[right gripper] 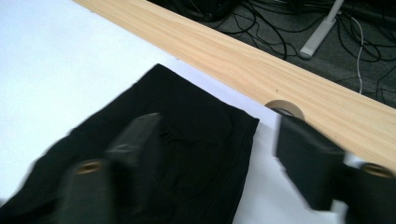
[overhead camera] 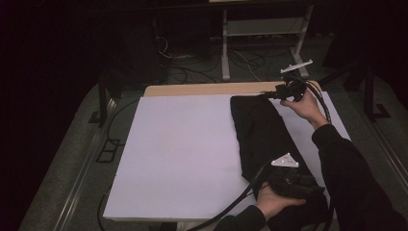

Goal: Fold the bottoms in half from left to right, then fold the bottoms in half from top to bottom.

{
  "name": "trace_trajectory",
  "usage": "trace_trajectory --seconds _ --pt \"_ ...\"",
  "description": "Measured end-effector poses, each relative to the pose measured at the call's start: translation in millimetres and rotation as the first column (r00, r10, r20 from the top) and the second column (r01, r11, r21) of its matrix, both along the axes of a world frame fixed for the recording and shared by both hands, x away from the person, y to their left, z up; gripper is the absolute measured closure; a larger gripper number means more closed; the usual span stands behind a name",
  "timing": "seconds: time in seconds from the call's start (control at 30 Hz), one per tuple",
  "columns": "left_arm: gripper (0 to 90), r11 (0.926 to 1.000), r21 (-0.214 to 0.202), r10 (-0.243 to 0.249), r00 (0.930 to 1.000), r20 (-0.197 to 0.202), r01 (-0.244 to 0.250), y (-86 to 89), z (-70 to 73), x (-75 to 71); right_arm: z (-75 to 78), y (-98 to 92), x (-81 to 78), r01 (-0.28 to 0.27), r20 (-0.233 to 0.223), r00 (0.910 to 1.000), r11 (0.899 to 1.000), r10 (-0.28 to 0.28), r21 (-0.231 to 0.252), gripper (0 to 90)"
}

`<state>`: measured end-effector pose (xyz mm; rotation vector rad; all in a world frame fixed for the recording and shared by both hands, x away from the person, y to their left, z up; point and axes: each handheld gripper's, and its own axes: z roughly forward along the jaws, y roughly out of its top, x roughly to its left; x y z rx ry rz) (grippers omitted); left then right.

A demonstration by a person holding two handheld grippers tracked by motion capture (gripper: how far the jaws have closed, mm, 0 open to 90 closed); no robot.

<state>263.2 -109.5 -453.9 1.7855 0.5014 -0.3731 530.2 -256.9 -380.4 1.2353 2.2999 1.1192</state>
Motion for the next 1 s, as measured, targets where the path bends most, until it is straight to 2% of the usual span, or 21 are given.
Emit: trace_trajectory --seconds 0.1,0.2,0.3,0.43,0.53,0.6,0.8,1.0 --pt "36.7 0.9991 -0.030 0.032 0.9981 0.053 -0.030 12.6 10.8 -1.8 10.7 -4.9 -12.5 -0.018 0.020 0.9997 0.999 0.017 0.034 13.9" --pt "30.0 0.9968 -0.048 0.069 0.9899 0.124 -0.063 26.2 20.7 -0.9 19.8 -6.8 -23.2 -0.016 0.053 0.9985 0.999 0.014 0.045 8.0" --pt "22.8 0.9958 -0.050 0.083 0.9869 0.138 -0.077 39.4 28.2 3.5 26.1 -7.3 -31.0 -0.017 0.075 0.9971 0.998 0.012 0.061 0.6" --pt "12.7 0.9937 -0.044 0.109 0.9823 0.153 -0.103 54.2 35.2 6.7 28.4 -7.6 -38.1 -0.021 0.095 0.9954 0.996 0.013 0.089 0.0" --pt "2.7 0.9930 0.008 0.114 0.9751 0.190 -0.118 61.9 37.8 8.0 26.7 -6.4 -42.1 -0.030 0.097 0.9951 0.996 0.021 0.090 0.0" --pt "0.0 0.9921 0.041 0.107 0.9717 0.210 -0.119 64.6 37.9 8.9 23.9 -5.2 -43.2 -0.036 0.085 0.9960 0.996 0.029 0.081 0.0" --pt "0.0 0.9926 0.044 0.100 0.9688 0.226 -0.113 67.6 37.6 9.6 13.9 -3.7 -42.6 -0.027 0.045 0.9987 0.996 0.023 0.089 0.0" --pt "0.0 0.9926 0.053 0.093 0.9656 0.243 -0.109 70.2 38.0 13.1 9.7 -2.6 -43.7 -0.023 0.039 0.9991 0.995 0.019 0.099 0.0"
